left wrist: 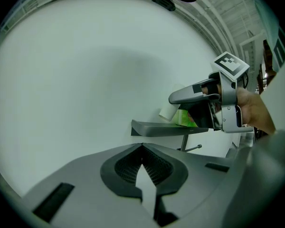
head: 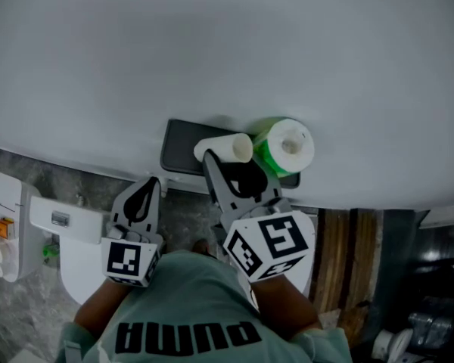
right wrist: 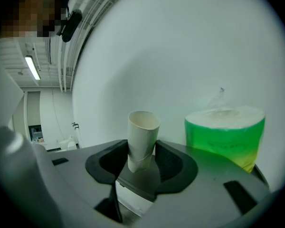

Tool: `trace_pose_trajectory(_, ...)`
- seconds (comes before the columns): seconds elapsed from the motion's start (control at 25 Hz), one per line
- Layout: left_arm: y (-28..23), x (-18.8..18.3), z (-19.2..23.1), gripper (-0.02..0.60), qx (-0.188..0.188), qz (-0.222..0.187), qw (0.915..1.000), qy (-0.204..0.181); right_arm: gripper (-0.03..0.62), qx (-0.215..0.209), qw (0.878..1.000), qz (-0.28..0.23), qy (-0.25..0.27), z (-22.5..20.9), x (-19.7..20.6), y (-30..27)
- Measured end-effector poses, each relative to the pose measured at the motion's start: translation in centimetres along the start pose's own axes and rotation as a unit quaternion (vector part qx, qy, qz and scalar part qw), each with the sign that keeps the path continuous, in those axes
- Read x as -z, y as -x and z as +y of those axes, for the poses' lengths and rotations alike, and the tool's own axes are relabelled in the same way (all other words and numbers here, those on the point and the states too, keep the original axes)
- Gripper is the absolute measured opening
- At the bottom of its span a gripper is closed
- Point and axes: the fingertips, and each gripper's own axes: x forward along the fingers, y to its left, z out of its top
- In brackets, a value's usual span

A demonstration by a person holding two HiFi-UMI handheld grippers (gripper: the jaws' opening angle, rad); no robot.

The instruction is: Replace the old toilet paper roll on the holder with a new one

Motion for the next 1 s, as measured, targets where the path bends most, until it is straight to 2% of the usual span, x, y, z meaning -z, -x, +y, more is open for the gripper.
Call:
trace_pose_trajectory(0.12, -0.2, -0.3, 0.3, 0.003, 0.003, -0.017, 0.9998, 0.009, 0.183, 0.009, 0.999, 0.020, 0.024, 0.1, 0.1, -0.9)
trace_pose_trajectory(0.52, 0.1, 0.0, 1.6, 0.003, 0.000, -0.009, 0.9998, 0.015, 0.183, 0.041, 0.991, 0.086, 0.093, 0.3, 0.6, -2.9)
trace_pose_trajectory(0.64, 0.0, -0.1, 1.6, 0.003, 0.008, -0.024, 0.9994, 0.024, 0.183, 0.045, 0.989, 0.095, 0.103, 0.4, 0.7, -3.4)
trace_pose_trajectory(0.88, 0.2, -0.2, 1.6, 0.003, 0.016, -0.029, 0.9991, 0.026, 0.184, 0.045, 0.987, 0.106, 0.112, 0.7, 0.9, -3.9)
trace_pose_trajectory(1.0, 0.2, 0.0, 1.5, 0.003, 0.019, -0.019, 0.9994, 0.022, 0.184, 0.039, 0.988, 0.110, 0.102, 0.7, 1.3, -4.0)
